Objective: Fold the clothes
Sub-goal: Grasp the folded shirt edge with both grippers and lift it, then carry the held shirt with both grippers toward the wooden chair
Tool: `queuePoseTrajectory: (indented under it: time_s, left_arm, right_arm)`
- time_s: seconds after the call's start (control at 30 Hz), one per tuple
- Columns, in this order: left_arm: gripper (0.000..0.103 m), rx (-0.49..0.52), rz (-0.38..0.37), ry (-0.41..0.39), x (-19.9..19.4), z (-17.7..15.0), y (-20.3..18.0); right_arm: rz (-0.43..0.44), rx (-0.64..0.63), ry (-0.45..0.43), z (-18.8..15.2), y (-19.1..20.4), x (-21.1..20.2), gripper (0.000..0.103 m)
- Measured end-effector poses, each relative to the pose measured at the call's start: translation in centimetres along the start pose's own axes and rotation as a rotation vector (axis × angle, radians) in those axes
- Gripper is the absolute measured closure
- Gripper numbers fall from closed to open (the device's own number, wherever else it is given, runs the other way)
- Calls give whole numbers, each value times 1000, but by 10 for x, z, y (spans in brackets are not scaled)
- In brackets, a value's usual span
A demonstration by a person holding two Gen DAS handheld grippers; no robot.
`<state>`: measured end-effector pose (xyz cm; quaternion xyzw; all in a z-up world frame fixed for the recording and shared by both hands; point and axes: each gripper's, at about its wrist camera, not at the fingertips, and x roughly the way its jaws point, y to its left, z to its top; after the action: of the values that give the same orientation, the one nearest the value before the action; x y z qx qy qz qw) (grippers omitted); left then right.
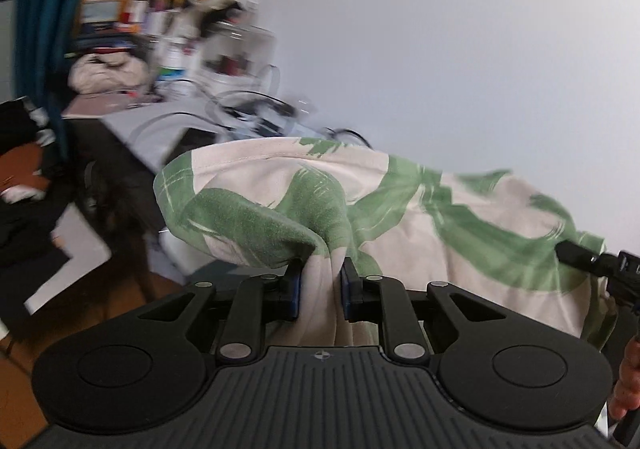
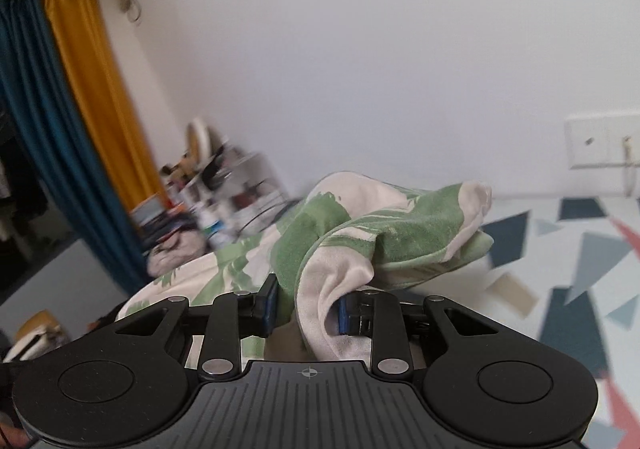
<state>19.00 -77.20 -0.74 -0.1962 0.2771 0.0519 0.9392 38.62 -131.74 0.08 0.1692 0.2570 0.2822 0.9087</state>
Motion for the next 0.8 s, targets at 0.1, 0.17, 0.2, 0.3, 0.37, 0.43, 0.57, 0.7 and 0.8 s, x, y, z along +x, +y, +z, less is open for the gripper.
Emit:
queuePoseTrajectory:
  time_s: [0.1,0.17,0.2,0.3,0.37,0.43,0.57,0.7,0.8]
  left_arm:
    - [84,-60,57,-18,-24,-8,27]
    - [84,-96,93,-15,-35,-14,45]
    - [84,-116,119,-12,-42,-16,58]
    - [84,-146,204,-25,-67,-23,91]
    - [84,-169,262,-46,-86,-26,118]
    - [84,-200,307,-70,-103,-29,145]
    - [84,-281,375,-109,-125,-34,208]
    - [84,-344,427,-157,-145,-38,270]
    - [84,-371,447,-177,-155,-31,312]
  right_arm:
    - [63,-43,51,-3,27,10,78]
    - [107,-63,79,-8,45,18,78]
    - [129,-73,94,-11,56,23,78]
    - [196,-105,155,-26,94,47,78]
    - [243,-111,204,-37,125,66,78]
    - [287,-127,244,-48,155,85,78]
    - [346,-173,313,-74,232,119,78]
    - [405,-250,375,-97,315,152,78]
    - [430,-289,413,-115,374,177,78]
